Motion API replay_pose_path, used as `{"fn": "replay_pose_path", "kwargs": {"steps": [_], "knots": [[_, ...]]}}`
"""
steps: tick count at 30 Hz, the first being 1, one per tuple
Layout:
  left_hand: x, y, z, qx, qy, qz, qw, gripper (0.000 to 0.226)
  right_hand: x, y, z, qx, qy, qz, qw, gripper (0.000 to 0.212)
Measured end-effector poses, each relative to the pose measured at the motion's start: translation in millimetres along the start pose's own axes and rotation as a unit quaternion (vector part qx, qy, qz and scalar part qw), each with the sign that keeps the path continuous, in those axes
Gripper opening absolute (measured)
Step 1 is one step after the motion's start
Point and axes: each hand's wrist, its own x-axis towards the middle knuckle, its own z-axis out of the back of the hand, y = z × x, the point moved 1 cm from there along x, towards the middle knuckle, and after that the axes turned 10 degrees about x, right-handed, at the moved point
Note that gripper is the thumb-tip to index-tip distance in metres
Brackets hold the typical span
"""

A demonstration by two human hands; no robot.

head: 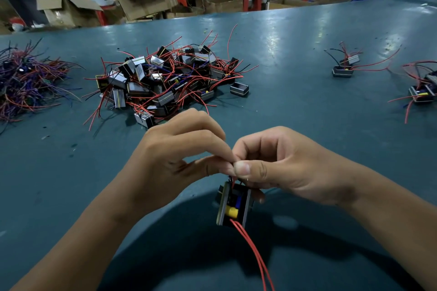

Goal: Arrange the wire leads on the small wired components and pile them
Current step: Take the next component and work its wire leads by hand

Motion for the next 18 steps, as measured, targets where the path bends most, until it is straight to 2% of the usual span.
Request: {"fn": "replay_pose_path", "kwargs": {"steps": [5,8,18], "knots": [[-2.6,7.3,-4.3,-0.170,0.031,0.053,0.983,0.021,0.2,-1.7,-3.6,0.040,0.012,-0.002,0.999,0.011],[-2.4,7.2,-6.8,-0.219,0.040,0.075,0.972,0.023,0.0,-1.6,-5.3,0.045,0.015,-0.003,0.999,0.012],[-1.4,8.1,-3.5,-0.170,0.030,0.056,0.983,0.019,1.0,-0.9,-5.6,0.035,-0.006,0.002,0.999,0.012]]}}
